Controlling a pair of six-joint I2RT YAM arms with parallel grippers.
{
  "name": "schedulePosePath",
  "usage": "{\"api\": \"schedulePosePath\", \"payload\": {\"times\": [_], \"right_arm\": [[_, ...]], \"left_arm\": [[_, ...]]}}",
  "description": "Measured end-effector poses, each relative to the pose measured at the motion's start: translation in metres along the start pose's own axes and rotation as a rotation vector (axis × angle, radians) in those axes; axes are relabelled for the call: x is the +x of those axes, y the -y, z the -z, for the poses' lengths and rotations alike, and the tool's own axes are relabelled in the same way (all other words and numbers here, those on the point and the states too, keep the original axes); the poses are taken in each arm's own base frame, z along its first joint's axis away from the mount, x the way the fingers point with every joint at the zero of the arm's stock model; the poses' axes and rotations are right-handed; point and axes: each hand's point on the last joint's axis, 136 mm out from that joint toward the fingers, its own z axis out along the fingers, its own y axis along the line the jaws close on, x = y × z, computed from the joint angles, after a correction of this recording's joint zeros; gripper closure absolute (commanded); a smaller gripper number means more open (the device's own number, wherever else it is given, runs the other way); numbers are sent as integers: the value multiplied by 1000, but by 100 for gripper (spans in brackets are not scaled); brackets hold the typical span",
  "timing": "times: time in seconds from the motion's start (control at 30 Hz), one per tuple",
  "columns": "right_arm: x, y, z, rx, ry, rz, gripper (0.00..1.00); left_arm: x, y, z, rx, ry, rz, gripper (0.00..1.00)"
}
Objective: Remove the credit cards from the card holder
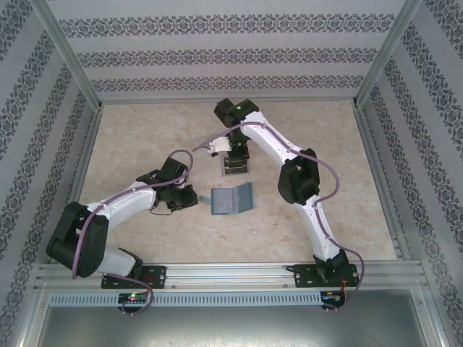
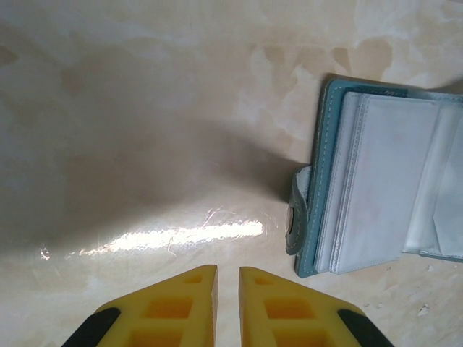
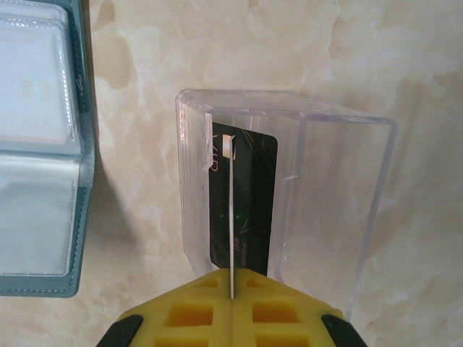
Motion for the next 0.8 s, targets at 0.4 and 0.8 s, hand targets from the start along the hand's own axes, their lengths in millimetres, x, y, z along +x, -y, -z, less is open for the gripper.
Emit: {"api": "schedulePosePath", "payload": {"times": [0.4, 0.8], "right_arm": [[-2, -8, -16, -64, 16, -18, 97], [-5, -19, -26, -121, 10, -49, 88]], "left_arm": [[1, -2, -3, -9, -11, 4, 85], [4, -1, -6, 0, -31, 7, 84]]}}
